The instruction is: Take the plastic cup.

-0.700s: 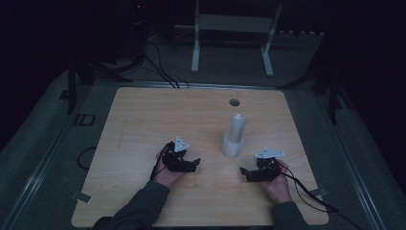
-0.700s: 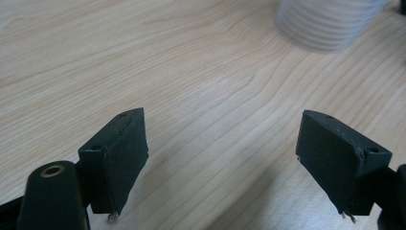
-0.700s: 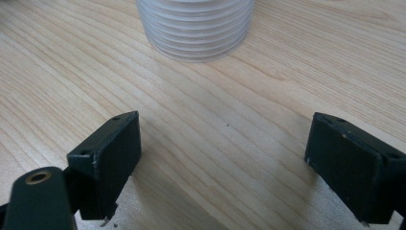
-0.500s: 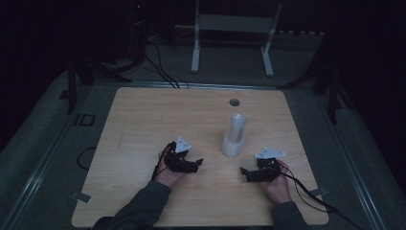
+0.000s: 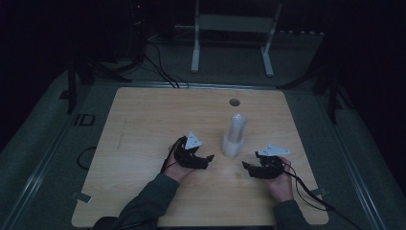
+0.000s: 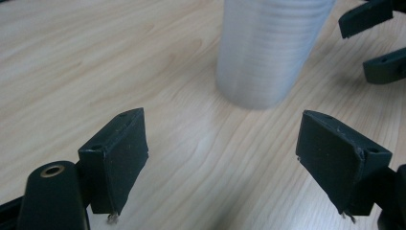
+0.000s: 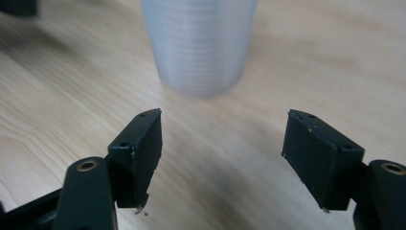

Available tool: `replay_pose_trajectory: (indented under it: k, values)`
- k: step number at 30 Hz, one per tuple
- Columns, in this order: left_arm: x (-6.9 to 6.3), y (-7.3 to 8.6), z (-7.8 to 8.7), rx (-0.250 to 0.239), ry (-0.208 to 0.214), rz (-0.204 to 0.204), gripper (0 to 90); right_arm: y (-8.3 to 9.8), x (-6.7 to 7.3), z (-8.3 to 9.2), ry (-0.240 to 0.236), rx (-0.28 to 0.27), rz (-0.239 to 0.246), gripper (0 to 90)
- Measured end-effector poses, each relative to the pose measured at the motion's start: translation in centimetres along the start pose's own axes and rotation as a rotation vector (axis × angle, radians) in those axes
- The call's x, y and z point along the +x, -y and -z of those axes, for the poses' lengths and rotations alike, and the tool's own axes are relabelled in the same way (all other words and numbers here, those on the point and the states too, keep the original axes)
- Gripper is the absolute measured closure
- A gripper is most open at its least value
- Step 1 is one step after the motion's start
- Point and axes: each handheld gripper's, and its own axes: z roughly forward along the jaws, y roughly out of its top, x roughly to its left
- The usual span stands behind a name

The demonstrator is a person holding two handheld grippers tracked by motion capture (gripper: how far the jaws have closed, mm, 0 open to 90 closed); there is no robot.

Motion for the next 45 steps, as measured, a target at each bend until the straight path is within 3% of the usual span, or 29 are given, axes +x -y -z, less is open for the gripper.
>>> replay_pose_trajectory:
  k: [13, 22, 36, 45]
  values:
    - [-0.7, -2.3, -1.4, -0.075, 0.026, -0.053, 18.1, -4.5, -0.1, 2.6, -0.033, -0.132, 0.015, 31.9]
    - [-1.5, -3.3, -2.7, -0.082, 0.057, -0.087, 18.1, -7.2, -0.2, 3.5, -0.049, -0.197, 0.043, 30.5]
    - [-1.3, -3.3, -3.6, -0.096, 0.065, -0.066, 18.0, -10.0, -0.6, 2.3, -0.085, -0.278, 0.021, 34.7]
    - [-1.4, -3.6, -4.1, -0.102, 0.078, -0.074, 18.0, -11.0, -0.4, 1.2, -0.108, -0.294, 0.031, 32.7]
